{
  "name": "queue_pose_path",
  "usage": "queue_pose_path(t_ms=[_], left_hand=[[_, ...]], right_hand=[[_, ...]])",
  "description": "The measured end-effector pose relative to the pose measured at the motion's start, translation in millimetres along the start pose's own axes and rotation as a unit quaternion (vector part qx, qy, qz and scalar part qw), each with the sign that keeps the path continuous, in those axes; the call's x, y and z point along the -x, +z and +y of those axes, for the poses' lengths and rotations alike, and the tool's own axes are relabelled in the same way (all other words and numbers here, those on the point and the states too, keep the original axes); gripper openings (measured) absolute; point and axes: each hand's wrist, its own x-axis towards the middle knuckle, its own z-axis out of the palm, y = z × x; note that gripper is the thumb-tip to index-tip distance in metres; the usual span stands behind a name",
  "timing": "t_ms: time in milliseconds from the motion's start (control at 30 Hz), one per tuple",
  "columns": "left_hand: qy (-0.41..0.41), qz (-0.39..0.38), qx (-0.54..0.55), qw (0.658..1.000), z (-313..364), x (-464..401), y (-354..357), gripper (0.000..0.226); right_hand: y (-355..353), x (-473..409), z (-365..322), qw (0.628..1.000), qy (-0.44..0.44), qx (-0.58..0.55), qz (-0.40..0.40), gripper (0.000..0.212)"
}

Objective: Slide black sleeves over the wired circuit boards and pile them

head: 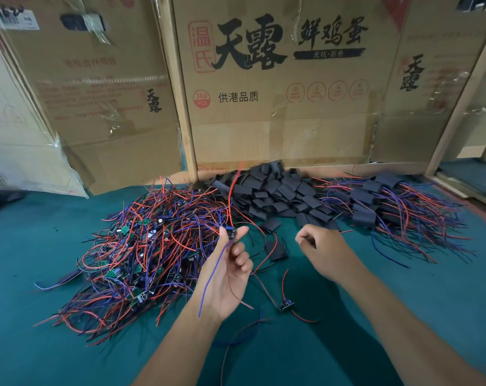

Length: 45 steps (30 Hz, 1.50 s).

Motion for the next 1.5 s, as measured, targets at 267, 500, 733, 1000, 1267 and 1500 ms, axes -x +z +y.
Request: queue_pose_path(t_ms=[267,500,733,1000,1267,1500], left_hand=[[-0.016,0.0,0.035,0.999,-4.4,-1.4,-2.0,0.048],[0.004,-0.002,0.035,0.999,-1.5,-1.5,-5.6,0.049],[0.014,-0.016,0.007,1.0,-5.1,-1.2,-5.5,0.042],[0.038,-0.022,-0.021,0.999,2.4,6.3,4.0,0.034],[-0.015,-0.119,0.029,0.992,8.2,19.0,11.5,0.029],[-0.06,-0.175,0.067,0.981,1.6,25.3,19.1,0.025]], right_hand=[[17.6,-89.1,-26.1,0.986,0.007,0.152,-0.072,0.02],[21.8,-118.6,-15.7,0.909,-0.154,0.299,-0.246,0.041],[12.3,-105.8,-10.6,0.901,-0.178,0.338,-0.203,0.024],[-6.9,-46.4,-42.5,0.991,-0.099,0.083,0.022,0.021],[16.3,34.8,-52.2,0.948,-0.013,-0.311,-0.069,0.019],[38.8,56.0,-61.4,0.916,0.006,-0.397,-0.066,0.026]])
